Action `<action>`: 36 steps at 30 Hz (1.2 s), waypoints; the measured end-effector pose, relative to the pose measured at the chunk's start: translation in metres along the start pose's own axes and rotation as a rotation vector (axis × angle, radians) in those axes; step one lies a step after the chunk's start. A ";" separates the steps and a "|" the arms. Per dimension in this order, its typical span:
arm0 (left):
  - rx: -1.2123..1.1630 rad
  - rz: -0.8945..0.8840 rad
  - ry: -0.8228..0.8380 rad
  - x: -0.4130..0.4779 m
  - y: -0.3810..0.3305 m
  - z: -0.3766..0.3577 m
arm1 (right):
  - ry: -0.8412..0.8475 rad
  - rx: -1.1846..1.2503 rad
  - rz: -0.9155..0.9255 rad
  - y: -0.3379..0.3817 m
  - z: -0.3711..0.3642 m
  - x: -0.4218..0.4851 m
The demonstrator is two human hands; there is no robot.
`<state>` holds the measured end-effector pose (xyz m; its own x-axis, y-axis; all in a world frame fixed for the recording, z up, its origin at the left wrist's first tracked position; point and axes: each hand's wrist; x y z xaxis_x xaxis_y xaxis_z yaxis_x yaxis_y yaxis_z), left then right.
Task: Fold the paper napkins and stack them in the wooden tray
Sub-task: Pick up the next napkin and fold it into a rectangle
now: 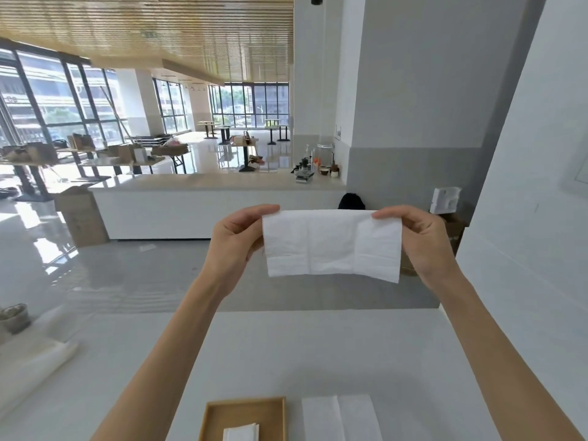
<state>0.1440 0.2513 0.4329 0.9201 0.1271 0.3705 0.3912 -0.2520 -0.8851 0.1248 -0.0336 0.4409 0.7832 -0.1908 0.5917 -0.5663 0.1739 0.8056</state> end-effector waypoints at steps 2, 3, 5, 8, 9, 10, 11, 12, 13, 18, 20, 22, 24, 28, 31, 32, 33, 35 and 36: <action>-0.016 -0.009 -0.024 0.001 0.006 0.000 | 0.018 0.008 -0.041 -0.005 0.008 0.000; -0.009 -0.011 -0.039 0.002 0.009 0.000 | 0.027 0.003 -0.054 -0.007 0.011 0.000; 0.014 -0.005 -0.064 0.001 0.014 -0.001 | 0.041 -0.012 -0.076 -0.013 0.015 -0.003; 0.043 0.016 -0.080 -0.003 0.021 -0.007 | 0.090 0.006 -0.137 -0.021 0.023 -0.007; 0.054 0.021 -0.085 -0.003 0.023 -0.008 | 0.123 0.055 -0.181 -0.022 0.025 -0.008; 0.066 0.025 -0.093 -0.004 0.025 -0.008 | 0.168 0.122 -0.233 -0.022 0.027 -0.008; 0.077 0.027 -0.100 -0.004 0.027 -0.008 | 0.215 0.178 -0.275 -0.023 0.029 -0.008; 0.083 0.029 -0.105 -0.004 0.028 -0.007 | 0.253 0.225 -0.302 -0.023 0.029 -0.008; 0.087 0.031 -0.108 -0.005 0.029 -0.006 | 0.257 0.236 -0.322 -0.023 0.029 -0.008; 0.082 0.045 -0.116 -0.012 0.026 -0.007 | 0.098 -0.160 -0.164 -0.019 0.016 -0.010; 0.066 0.083 -0.133 -0.016 0.025 -0.004 | 0.091 -0.243 -0.101 -0.016 0.010 -0.009; 0.103 0.123 -0.199 -0.024 0.029 0.001 | 0.091 -0.335 -0.056 -0.013 0.002 -0.007; 0.276 0.077 -0.285 -0.029 0.034 0.002 | 0.092 -0.483 -0.003 -0.004 -0.008 -0.002; 0.495 -0.028 0.087 -0.030 0.030 -0.015 | 0.381 -0.658 -0.016 0.026 -0.032 0.011; 0.459 0.069 0.333 -0.030 0.017 -0.036 | 0.534 -0.739 0.020 0.045 -0.046 0.022; 0.422 0.093 0.353 -0.030 0.015 -0.042 | 0.560 -0.770 0.037 0.049 -0.048 0.025; 0.385 0.108 0.353 -0.030 0.014 -0.045 | 0.580 -0.798 0.047 0.054 -0.050 0.027; 0.353 0.109 0.343 -0.029 0.014 -0.048 | 0.597 -0.833 0.059 0.062 -0.051 0.032; 0.356 0.108 0.328 -0.028 0.014 -0.048 | 0.587 -0.839 0.063 0.065 -0.051 0.033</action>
<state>0.1245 0.1986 0.4238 0.9348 -0.2048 0.2902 0.3154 0.1031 -0.9433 0.1272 0.0201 0.5111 0.8879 0.3061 0.3434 -0.4257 0.8296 0.3612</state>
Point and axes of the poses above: each hand's wrist, its own x-axis towards the middle knuckle, its own z-axis out of the back of the hand, y = z × x, and after that the axes turned 9 degrees about -y, right-handed
